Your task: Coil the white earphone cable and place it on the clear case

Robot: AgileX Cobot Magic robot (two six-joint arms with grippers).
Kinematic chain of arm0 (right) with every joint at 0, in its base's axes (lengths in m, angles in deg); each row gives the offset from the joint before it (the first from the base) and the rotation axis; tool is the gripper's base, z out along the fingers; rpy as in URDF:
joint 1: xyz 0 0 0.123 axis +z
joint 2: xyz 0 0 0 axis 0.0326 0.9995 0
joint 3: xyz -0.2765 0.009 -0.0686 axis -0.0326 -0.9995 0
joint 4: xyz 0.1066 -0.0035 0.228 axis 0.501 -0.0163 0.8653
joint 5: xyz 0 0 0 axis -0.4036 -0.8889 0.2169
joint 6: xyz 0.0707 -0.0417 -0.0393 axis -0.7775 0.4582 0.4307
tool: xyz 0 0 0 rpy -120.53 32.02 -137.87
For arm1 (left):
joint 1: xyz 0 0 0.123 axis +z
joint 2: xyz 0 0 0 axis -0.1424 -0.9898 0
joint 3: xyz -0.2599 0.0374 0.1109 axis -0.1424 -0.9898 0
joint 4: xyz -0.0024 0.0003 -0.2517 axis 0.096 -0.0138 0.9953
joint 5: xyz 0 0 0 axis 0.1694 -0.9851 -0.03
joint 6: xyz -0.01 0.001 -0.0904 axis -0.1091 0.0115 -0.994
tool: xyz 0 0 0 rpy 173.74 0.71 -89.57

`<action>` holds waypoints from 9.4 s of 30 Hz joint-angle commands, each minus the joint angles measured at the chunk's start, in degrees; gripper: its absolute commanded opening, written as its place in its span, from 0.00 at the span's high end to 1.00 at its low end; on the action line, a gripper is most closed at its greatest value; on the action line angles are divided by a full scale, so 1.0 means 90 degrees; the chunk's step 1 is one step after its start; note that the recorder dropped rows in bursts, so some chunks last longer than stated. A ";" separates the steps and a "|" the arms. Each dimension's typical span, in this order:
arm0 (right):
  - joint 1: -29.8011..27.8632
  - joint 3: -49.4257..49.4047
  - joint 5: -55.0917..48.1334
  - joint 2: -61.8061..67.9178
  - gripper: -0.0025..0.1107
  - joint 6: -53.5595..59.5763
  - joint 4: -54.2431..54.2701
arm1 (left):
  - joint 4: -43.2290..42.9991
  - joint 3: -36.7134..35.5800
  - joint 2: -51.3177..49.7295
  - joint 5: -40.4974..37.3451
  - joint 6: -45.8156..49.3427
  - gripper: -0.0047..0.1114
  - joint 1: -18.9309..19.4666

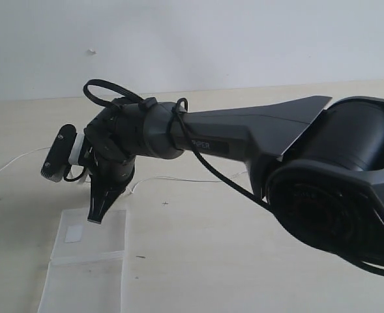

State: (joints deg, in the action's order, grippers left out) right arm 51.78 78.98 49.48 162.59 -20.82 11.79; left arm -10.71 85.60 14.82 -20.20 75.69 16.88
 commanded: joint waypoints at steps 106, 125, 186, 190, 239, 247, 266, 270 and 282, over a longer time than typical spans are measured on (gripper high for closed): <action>-0.0231 0.0080 -0.1438 -0.4835 0.98 -0.1257 -0.1704 | -0.0015 -0.0016 0.0031 0.0033 0.0042 0.96 -0.0011; -0.0231 0.0080 -0.1252 -0.4984 0.98 -0.1307 -0.1663 | -0.0041 -0.0016 0.0031 0.1182 0.0549 0.96 -0.0011; -0.0525 0.0091 0.0177 -0.5789 0.98 -0.1787 -0.0830 | 0.7822 0.2151 -0.2674 -0.1122 0.7556 0.96 -0.0011; -0.0525 0.0091 0.0091 -0.5789 0.98 -0.1475 -0.0558 | 0.9109 0.2178 -0.3659 -0.1553 0.9312 0.96 -0.0011; -0.0525 0.0977 0.0551 -0.4868 0.98 -0.2924 -0.0329 | 1.0292 0.5175 -0.8337 -0.0544 1.2646 0.40 -0.2455; -0.0525 0.0977 0.0585 -0.4855 0.98 -0.2924 -0.0340 | 1.0292 0.5334 -0.8459 -0.0591 1.2712 0.40 -0.2455; -0.0525 0.0977 0.0702 -0.4826 0.98 -0.2859 -0.0340 | 1.0292 0.6326 -0.9462 -0.1390 1.2636 0.32 -0.2739; -0.0525 0.0977 0.0686 -0.4826 0.98 -0.2859 -0.0472 | 1.0292 0.6506 -0.9615 -0.0774 1.2636 0.32 -0.3070; -0.0525 0.0977 0.0722 -0.4802 0.98 -0.2985 -0.0595 | 1.0292 0.6942 -0.9799 0.0741 1.2115 0.32 -0.3811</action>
State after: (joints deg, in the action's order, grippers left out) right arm 47.30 87.42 55.07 119.25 -47.35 6.91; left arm 81.45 147.19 -72.66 -14.65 186.52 -16.67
